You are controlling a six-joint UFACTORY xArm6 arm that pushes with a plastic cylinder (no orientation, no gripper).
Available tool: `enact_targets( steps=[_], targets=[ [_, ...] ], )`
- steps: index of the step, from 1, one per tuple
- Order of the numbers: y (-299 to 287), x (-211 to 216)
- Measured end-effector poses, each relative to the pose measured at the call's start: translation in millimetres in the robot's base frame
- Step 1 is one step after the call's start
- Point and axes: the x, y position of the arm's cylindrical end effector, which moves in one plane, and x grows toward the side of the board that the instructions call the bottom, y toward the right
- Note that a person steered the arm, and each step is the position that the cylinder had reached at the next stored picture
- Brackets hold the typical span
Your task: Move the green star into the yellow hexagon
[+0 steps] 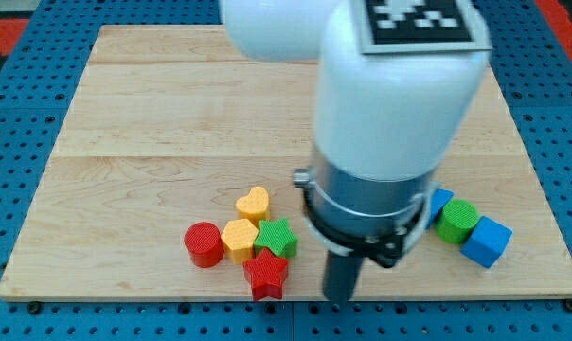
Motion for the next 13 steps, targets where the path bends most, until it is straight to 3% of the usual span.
enact_targets(
  steps=[2,3,6,8,9,11,13],
  targets=[
    [-169.1,-1.0],
    [-188.4,-6.3],
    [-138.0,-0.4],
    [-137.1,-28.7],
    [-124.0,-0.1],
    [-23.3,-6.0],
    [-61.4,-41.1]
  ],
)
